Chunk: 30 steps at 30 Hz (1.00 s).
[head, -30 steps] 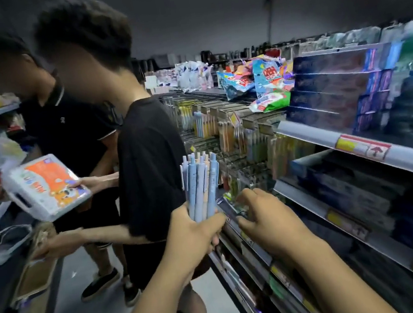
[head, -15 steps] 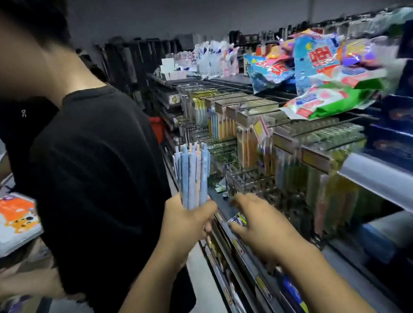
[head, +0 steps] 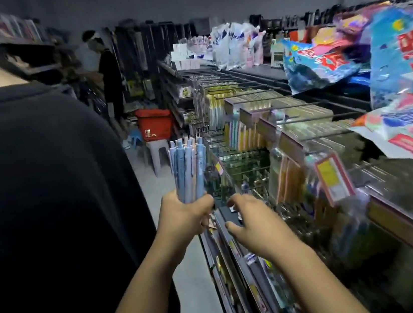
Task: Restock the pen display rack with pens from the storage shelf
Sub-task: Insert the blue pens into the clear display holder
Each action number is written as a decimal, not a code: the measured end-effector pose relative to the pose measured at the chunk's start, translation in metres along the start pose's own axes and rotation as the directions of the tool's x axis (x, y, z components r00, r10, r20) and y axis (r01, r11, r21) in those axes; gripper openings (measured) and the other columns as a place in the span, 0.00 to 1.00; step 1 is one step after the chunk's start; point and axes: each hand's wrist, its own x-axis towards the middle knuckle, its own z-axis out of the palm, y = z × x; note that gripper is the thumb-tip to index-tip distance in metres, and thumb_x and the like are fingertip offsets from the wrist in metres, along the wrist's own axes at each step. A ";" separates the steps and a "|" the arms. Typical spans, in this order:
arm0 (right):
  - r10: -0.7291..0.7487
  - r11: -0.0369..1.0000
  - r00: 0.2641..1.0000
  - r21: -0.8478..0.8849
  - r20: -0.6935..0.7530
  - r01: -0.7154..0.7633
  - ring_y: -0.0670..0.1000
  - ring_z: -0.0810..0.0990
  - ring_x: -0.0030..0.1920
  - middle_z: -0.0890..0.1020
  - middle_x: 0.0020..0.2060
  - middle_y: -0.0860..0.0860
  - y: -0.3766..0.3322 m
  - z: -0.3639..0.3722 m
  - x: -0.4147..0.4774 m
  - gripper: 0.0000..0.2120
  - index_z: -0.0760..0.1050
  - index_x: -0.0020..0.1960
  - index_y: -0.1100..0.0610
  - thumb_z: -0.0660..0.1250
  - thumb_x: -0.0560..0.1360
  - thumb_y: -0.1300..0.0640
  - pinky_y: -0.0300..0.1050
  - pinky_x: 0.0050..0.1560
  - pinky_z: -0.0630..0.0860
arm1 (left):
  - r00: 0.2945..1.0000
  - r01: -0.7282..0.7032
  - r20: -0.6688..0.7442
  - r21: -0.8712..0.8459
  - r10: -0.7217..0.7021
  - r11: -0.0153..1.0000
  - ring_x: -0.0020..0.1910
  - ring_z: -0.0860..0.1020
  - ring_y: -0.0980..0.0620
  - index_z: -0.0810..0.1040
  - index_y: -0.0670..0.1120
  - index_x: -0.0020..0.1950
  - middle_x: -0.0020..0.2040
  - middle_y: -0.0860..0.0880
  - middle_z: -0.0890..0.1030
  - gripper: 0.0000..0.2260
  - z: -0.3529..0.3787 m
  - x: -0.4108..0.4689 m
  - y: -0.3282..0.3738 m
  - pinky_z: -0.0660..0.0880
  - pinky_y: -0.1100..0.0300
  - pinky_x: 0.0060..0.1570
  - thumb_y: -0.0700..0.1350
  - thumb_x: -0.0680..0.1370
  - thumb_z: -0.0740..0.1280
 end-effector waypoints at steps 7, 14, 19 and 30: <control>-0.013 1.000 1.000 0.015 0.016 0.012 0.56 0.76 0.59 0.76 0.57 0.52 -0.009 0.021 0.123 0.15 0.70 0.61 0.52 0.67 0.77 0.48 0.55 0.56 0.77 | 0.999 0.000 -0.035 -0.022 -0.001 1.000 0.28 0.69 0.49 0.76 0.41 0.39 0.29 0.43 0.71 0.06 -0.012 0.106 -0.017 0.66 0.59 0.25 0.33 0.72 0.70; -0.080 0.995 0.996 0.064 0.051 0.076 0.55 0.76 0.57 0.76 0.57 0.52 -0.013 0.047 0.252 0.15 0.70 0.61 0.52 0.66 0.77 0.49 0.54 0.55 0.77 | 0.989 -0.001 -0.147 -0.023 -0.003 1.000 0.27 0.67 0.49 0.75 0.41 0.40 0.30 0.42 0.70 0.06 -0.036 0.216 -0.035 0.64 0.59 0.26 0.33 0.72 0.69; -0.099 0.991 0.991 0.094 0.091 0.090 0.56 0.75 0.60 0.75 0.62 0.54 -0.017 0.063 0.342 0.17 0.70 0.65 0.53 0.67 0.78 0.50 0.52 0.55 0.76 | 0.977 0.007 -0.212 -0.026 -0.012 1.000 0.27 0.68 0.49 0.75 0.41 0.41 0.29 0.44 0.70 0.05 -0.055 0.297 -0.041 0.64 0.59 0.28 0.34 0.74 0.69; -0.079 0.985 0.992 0.160 0.094 0.063 0.56 0.76 0.62 0.76 0.64 0.53 -0.036 0.123 0.567 0.21 0.70 0.69 0.52 0.68 0.78 0.50 0.55 0.59 0.77 | 0.974 -0.009 -0.226 0.010 0.011 1.000 0.27 0.69 0.48 0.75 0.44 0.39 0.28 0.45 0.71 0.07 -0.112 0.510 -0.062 0.64 0.56 0.31 0.35 0.73 0.70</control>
